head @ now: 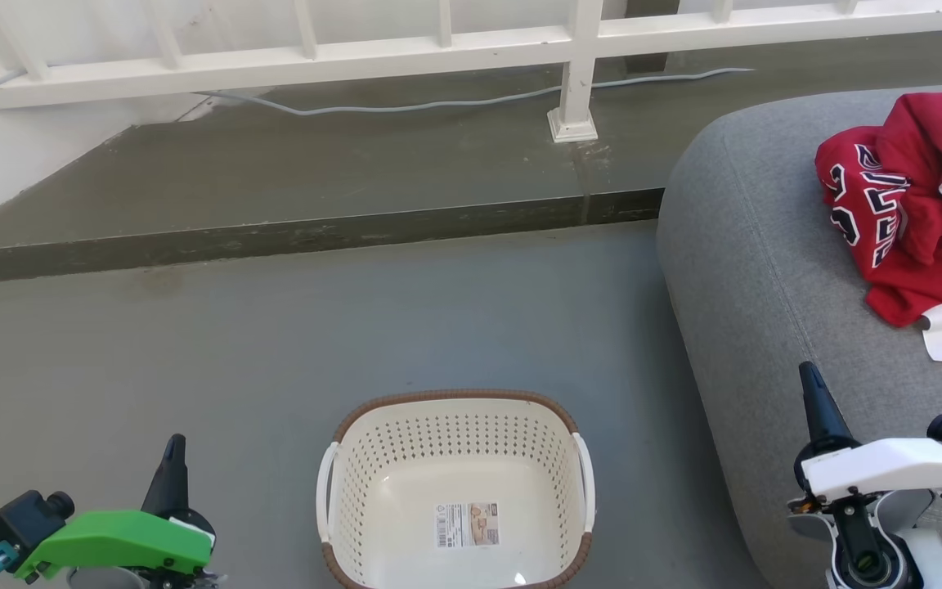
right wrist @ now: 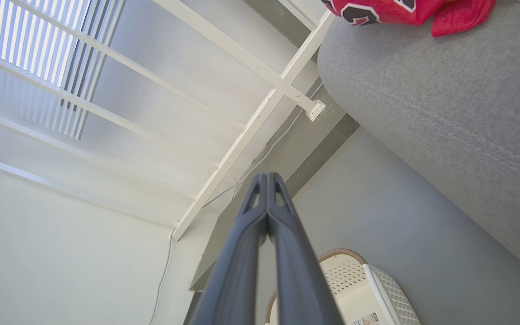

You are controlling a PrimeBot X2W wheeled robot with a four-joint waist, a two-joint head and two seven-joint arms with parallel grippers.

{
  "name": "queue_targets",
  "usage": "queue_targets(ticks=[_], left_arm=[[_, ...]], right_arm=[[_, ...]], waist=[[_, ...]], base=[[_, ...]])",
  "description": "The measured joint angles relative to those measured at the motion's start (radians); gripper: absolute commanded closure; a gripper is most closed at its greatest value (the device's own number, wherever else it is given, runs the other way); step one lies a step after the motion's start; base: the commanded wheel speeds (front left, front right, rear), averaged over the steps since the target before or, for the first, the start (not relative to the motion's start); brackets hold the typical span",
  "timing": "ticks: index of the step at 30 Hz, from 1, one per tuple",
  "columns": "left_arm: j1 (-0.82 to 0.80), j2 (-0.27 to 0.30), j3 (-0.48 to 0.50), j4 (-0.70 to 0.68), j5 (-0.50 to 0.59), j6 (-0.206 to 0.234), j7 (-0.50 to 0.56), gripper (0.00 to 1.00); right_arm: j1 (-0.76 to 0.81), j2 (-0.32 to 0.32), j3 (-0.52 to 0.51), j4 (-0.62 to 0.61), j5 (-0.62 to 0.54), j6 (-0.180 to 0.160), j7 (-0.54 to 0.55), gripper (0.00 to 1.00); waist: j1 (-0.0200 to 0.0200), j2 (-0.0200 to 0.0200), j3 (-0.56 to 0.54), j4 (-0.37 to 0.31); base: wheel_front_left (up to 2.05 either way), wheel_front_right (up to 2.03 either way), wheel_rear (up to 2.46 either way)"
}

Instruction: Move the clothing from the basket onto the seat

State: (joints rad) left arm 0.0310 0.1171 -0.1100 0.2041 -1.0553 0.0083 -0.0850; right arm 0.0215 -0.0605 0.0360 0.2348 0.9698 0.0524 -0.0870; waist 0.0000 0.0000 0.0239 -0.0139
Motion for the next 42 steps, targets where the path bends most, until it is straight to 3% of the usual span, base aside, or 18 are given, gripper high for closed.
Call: queue_targets(ticks=[42], left_arm=[[-0.065, -0.040, 0.121, 0.052, -0.493, -0.107, 0.137, 1.00]], right_arm=[[-0.061, -0.001, -0.114, 0.036, 0.562, 0.055, 0.142, 1.00]], waist=[[0.0000, 0.0000, -0.018, 0.012]], base=[[0.00, 0.00, 0.00]])
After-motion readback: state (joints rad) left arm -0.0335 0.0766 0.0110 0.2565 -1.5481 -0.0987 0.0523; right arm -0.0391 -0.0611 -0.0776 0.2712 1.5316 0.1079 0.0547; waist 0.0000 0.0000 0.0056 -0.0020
